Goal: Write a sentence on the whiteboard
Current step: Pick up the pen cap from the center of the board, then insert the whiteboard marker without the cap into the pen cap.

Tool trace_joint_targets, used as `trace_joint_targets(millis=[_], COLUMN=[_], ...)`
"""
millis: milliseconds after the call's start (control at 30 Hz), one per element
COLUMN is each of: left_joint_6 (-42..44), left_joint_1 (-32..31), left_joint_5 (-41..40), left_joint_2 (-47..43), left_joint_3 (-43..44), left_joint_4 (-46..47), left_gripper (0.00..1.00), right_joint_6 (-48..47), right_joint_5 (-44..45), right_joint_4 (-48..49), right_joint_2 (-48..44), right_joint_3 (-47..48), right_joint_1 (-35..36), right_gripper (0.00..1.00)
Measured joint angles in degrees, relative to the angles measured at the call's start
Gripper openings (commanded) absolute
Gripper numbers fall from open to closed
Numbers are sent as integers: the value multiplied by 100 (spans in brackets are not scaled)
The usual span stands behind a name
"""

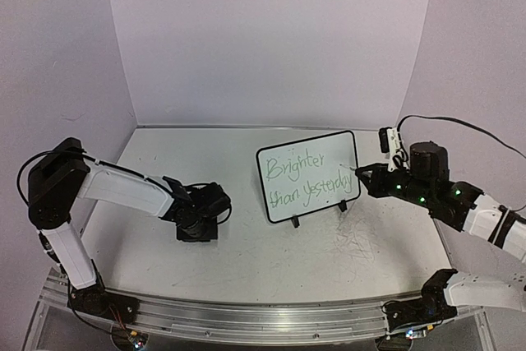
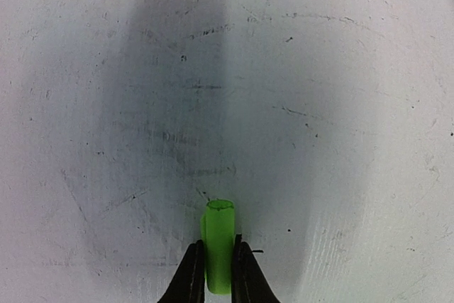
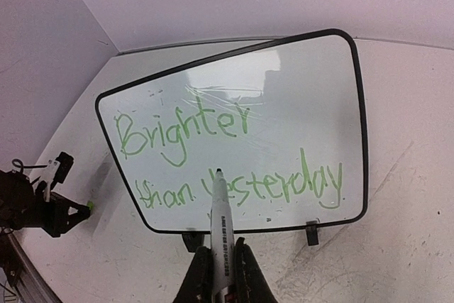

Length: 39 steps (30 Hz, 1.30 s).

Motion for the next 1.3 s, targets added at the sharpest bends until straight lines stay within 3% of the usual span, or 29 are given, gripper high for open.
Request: trace_joint_targets(millis=[433,867,1300], left_joint_6=[800,1769,4583], left_joint_1=[13,17,17], left_joint_5=[-3,231,1856], left_joint_2=[-840,-2784,-3034], left_joint_3=[-802,-920,199], left_joint_4=[459,566,623], left_gripper=[0,0,0], right_joint_6=[183,393,465], right_joint_5=[58,-66,-764], right_joint_4=[-198,-247,-244], right_joint_2=[403,719,799], right_joint_3=[15,254,388], right_joint_1=[0,0,0], right_gripper=[0,0,0])
